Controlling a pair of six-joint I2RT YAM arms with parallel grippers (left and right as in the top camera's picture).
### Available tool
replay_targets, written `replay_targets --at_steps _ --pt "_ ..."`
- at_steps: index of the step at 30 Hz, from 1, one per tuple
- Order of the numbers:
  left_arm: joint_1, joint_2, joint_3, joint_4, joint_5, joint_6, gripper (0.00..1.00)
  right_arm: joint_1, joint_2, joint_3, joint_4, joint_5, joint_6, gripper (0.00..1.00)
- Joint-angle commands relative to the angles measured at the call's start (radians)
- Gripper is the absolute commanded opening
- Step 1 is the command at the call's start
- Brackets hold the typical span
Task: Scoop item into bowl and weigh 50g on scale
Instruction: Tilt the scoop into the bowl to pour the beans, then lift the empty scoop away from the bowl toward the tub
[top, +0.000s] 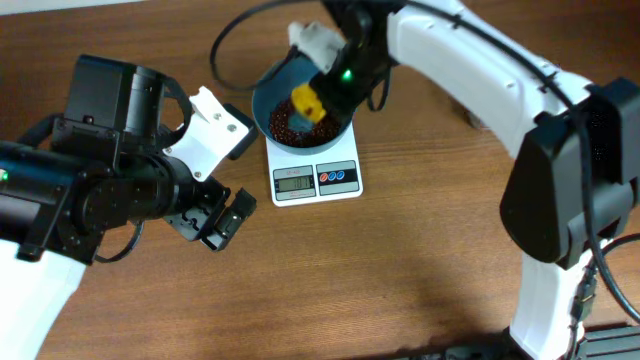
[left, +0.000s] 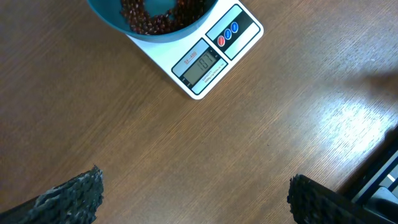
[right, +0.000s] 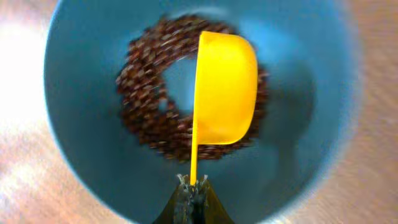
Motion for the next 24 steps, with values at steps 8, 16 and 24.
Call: replay_targets --at_steps 8,16,24 --pt "0.003 -0.005 0.013 0.002 0.011 -0.013 0.99 -0.13 -0.018 0.055 -0.003 -0.309 0.047 0.04" --pt "0.003 -0.005 0.013 0.001 0.011 -0.013 0.99 -0.142 -0.07 0.259 -0.072 -0.315 0.054 0.04" --pt "0.003 -0.005 0.013 0.002 0.011 -0.013 0.99 -0.328 -0.07 0.413 -0.301 -0.316 0.054 0.04"
